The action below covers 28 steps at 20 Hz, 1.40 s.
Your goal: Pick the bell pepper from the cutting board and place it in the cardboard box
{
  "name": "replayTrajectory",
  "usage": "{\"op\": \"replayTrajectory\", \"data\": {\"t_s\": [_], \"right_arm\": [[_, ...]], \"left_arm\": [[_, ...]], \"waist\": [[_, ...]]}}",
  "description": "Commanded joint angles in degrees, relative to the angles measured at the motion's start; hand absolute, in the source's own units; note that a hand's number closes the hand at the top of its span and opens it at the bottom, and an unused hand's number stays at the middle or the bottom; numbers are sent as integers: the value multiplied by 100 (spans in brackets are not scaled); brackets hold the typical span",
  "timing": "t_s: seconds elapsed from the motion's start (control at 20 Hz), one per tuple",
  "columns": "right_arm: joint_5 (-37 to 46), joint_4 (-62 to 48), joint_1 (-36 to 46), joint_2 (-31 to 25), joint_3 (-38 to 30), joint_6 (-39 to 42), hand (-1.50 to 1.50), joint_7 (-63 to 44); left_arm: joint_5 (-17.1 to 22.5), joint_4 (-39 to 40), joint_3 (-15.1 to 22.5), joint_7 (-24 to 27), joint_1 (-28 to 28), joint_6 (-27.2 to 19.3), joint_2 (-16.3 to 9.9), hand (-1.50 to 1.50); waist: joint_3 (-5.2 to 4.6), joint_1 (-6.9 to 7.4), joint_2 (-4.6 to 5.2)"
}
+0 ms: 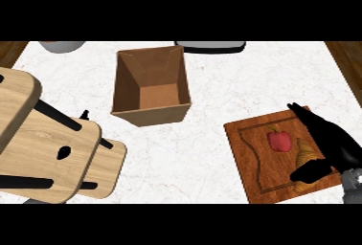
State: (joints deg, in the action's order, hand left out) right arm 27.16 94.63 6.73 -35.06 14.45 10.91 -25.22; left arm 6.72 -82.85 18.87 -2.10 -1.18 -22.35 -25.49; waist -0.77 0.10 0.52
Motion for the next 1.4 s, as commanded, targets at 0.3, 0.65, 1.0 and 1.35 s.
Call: {"op": "replayTrajectory", "data": {"t_s": [0.3,0.65,1.0,1.35], "right_arm": [[476,-710,87,377,-204,8,-150,419],[745,-372,-217,665,-164,-35,-150,464],[1077,-871,74,997,-273,-69,-150,551],[1224,-1364,255,1087,-488,-15,-150,931]], "left_arm": [[-41,-323,-514,-13,92,374,-126,0],[-383,-374,-496,-44,125,347,93,0],[-260,-507,-848,-192,132,799,-7,0],[-485,-248,-946,-112,-47,830,312,0]], "waist": [[79,29,-50],[78,-9,-57],[78,7,-55],[78,7,-48]]}}
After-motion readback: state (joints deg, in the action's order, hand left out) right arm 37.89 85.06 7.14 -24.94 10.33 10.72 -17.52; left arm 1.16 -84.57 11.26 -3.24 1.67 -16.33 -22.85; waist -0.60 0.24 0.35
